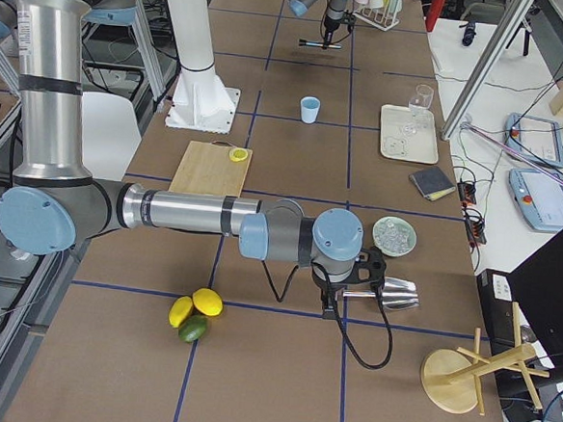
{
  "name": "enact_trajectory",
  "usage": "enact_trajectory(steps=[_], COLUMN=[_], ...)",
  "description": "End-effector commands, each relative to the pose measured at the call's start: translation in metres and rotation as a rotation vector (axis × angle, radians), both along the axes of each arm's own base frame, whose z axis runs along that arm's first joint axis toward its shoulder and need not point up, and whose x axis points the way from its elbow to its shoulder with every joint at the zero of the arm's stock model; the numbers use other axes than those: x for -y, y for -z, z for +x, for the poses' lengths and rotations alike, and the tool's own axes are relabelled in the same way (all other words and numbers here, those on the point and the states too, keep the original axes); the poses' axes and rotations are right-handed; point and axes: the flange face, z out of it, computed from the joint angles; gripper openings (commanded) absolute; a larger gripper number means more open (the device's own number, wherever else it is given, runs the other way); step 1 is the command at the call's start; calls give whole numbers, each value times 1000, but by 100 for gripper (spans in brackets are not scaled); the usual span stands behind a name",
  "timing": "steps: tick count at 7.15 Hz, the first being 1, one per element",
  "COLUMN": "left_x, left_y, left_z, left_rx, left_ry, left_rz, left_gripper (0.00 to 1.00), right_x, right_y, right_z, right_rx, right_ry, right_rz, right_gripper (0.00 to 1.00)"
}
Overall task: Squeeze lemon into cup
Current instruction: 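Lower the muddler onto the table, release it, and withdraw the left arm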
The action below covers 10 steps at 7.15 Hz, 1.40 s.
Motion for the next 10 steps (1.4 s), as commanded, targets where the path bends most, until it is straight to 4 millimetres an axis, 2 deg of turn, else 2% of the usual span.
enact_trajectory(steps=[1,4,5,6,7,9,10], left_x=[1,1,2,12,32,57,64], left_y=[-9,-1,8,24,46,54,48], left_z=[3,3,0,-16,-50,-119,-151], left_rx=[14,-12,-29,-52,-78,-156,-150], left_ry=[-1,-3,1,31,44,19,-3], left_rz=[-12,15,27,54,126,175,224], left_gripper=[99,100,100,100,100,100,100], right_x=[1,0,-1,-2,-4,-6,-3], right_y=[1,0,-2,-3,-6,-12,-6], right_z=[0,1,0,0,0,-1,0], right_rx=[0,2,2,2,2,4,2], right_ry=[0,-1,0,0,0,-1,-9], right_rz=[1,0,-5,-8,-12,-29,-26], right_gripper=[100,100,100,100,100,100,100])
